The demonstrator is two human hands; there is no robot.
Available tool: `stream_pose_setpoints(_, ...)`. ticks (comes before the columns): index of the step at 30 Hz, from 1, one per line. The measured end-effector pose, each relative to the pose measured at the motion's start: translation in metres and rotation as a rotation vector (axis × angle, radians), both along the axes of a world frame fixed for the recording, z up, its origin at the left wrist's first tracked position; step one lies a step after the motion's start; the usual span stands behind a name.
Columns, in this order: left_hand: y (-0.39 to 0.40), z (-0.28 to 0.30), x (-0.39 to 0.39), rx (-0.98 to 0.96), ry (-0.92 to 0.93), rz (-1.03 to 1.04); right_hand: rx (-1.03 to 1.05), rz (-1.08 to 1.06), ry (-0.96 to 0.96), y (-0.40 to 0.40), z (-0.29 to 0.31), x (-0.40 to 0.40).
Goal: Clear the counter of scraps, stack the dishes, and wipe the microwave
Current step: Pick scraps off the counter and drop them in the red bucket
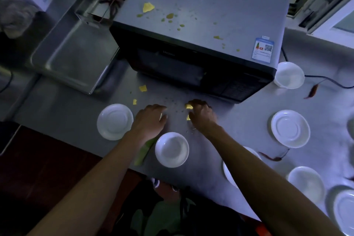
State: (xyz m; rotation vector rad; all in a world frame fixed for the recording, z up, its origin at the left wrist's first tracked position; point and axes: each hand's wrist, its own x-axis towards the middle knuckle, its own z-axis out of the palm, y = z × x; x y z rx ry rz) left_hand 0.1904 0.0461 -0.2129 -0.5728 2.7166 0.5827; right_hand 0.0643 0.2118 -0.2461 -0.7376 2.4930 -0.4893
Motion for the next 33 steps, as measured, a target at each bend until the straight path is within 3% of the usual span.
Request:
stream_pose_setpoints(7,-0.031,-0.014,-0.019,0.022,0.044,-0.099,0.097,0.014,0.100,-0.016,-0.012,-0.004)
stream_pose_setpoints(13,-0.065,-0.028,-0.029,0.091,0.121,-0.152,0.155,-0.097,0.150,-0.033,-0.012,0.004)
stream_pose_setpoints(22,-0.118,-0.039,-0.033,0.012,0.254,-0.203,0.030,-0.254,0.147,-0.079,-0.004,0.019)
stream_pose_setpoints(27,-0.145,-0.045,-0.035,-0.011,0.233,-0.161,-0.075,-0.321,0.162,-0.107,0.002,0.028)
stream_pose_setpoints(33,-0.160,-0.054,-0.041,-0.024,0.163,-0.209,-0.049,-0.334,0.143,-0.121,-0.003,0.041)
